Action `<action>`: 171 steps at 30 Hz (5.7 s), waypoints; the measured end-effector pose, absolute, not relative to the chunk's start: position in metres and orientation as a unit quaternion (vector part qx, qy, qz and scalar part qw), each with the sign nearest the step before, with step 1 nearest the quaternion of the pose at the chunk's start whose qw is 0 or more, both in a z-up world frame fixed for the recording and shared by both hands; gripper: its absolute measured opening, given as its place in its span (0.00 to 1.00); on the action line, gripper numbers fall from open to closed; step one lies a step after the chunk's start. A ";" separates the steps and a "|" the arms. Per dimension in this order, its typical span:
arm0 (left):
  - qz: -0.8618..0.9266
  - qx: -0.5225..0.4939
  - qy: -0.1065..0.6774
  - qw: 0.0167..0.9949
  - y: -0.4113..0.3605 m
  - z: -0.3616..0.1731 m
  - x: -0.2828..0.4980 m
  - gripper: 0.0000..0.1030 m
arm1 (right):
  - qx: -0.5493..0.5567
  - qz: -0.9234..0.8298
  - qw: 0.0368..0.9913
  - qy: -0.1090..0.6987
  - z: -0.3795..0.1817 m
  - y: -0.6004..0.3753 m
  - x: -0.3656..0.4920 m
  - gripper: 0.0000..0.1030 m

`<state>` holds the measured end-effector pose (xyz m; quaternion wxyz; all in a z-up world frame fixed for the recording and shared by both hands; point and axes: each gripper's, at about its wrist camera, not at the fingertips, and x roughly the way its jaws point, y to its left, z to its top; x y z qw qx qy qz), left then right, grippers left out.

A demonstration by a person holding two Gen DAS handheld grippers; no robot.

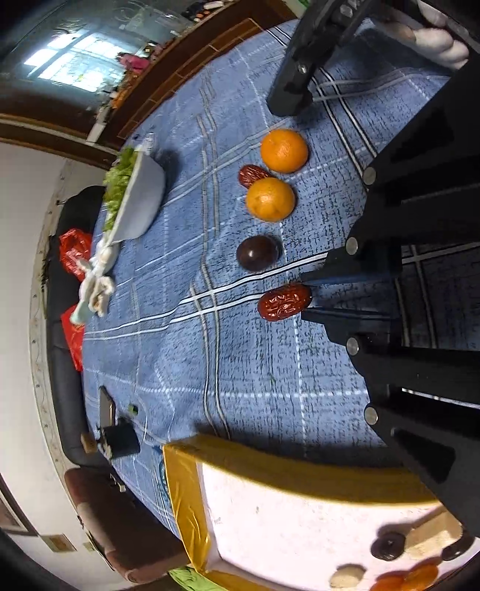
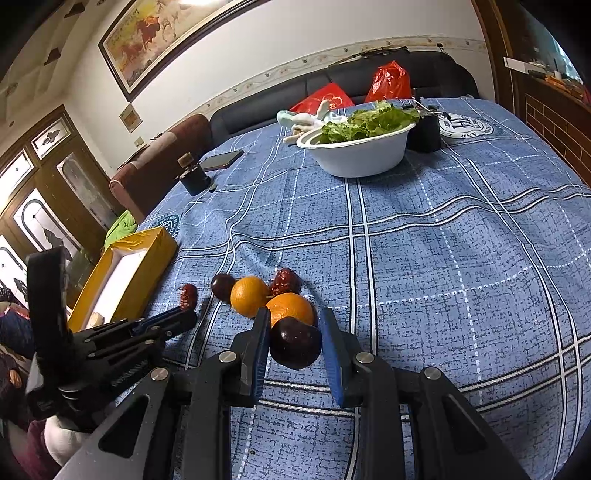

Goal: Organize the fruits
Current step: 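Grasp a red date with the left tool while the right tool holds the plum, then carry the date and plum into the tray while both tools open to release, then move both open tools back toward the mandarin oranges, then grasp a mandarin orange with the right tool while the left tool grasps another orange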

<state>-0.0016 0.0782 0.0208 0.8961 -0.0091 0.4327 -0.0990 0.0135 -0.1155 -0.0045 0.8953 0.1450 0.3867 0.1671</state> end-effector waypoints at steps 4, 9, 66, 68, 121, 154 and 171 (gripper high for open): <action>-0.090 -0.039 0.409 0.907 0.098 0.041 -0.021 0.11 | 0.138 0.164 0.898 0.384 -0.004 -0.113 0.013 0.29; -0.059 -0.073 0.382 0.919 0.142 0.065 -0.053 0.11 | 0.136 0.163 0.900 0.381 -0.005 -0.113 0.013 0.29; 0.089 -0.151 0.346 0.922 0.286 0.082 -0.170 0.84 | 0.047 0.357 0.852 0.381 0.030 0.106 -0.063 0.51; 0.082 -0.131 0.346 0.925 0.273 0.084 -0.170 0.84 | 0.053 0.347 0.855 0.382 0.029 0.094 -0.062 0.54; -0.068 -0.035 0.402 0.913 0.105 0.079 -0.073 0.84 | 0.098 0.169 0.887 0.419 -0.012 -0.098 0.037 0.38; -0.164 0.000 0.432 0.887 0.031 0.030 0.003 0.29 | 0.189 0.123 0.875 0.429 -0.020 -0.156 0.049 0.39; -0.046 -0.103 0.362 0.925 0.165 0.079 -0.095 0.29 | 0.145 0.148 0.891 0.404 -0.015 -0.124 0.035 0.39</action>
